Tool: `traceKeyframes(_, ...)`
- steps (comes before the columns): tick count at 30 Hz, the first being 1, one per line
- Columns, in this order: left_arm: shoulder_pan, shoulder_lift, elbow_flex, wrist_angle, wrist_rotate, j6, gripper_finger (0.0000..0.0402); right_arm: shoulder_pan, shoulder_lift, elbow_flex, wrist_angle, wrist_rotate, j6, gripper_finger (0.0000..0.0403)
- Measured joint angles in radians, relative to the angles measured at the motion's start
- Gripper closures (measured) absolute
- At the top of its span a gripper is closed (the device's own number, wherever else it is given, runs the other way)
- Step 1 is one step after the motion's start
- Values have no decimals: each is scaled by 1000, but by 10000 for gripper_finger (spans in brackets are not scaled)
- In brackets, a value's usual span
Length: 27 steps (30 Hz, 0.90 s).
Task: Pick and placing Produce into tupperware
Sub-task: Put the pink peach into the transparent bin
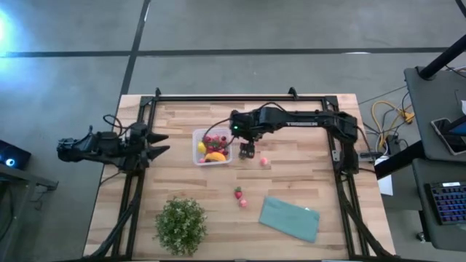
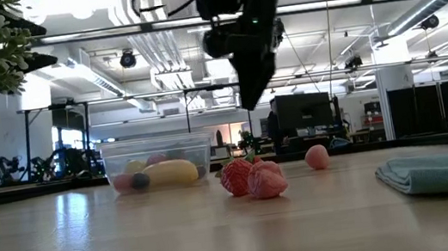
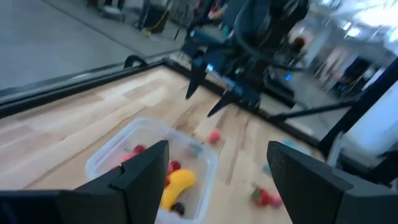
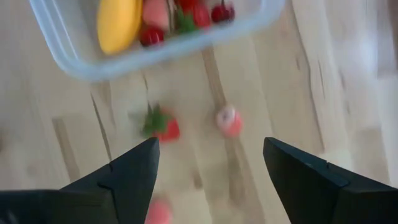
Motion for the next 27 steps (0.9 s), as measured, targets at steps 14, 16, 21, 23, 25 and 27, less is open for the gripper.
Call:
traceKeyframes(14, 0, -22, -251, 250, -1, -33, 143, 7, -248, -422, 101, -2, 154, 125)
traceKeyframes(16, 0, -21, -266, 249, 0, -51, 143, 12, -259, -454, 100, -4, 146, 126)
traceKeyframes(21, 0, -20, -297, 249, 11, -83, 143, 36, -262, -508, 105, -6, 98, 122)
traceKeyframes(23, 0, -16, -297, 246, 14, -79, 143, 49, -262, -524, 121, -4, 79, 120)
traceKeyframes(25, 0, -12, -295, 232, 16, -79, 143, 59, -262, -542, 132, -3, 75, 120)
traceKeyframes(27, 0, -10, -293, 222, 16, -79, 143, 64, -262, -554, 136, -3, 79, 122)
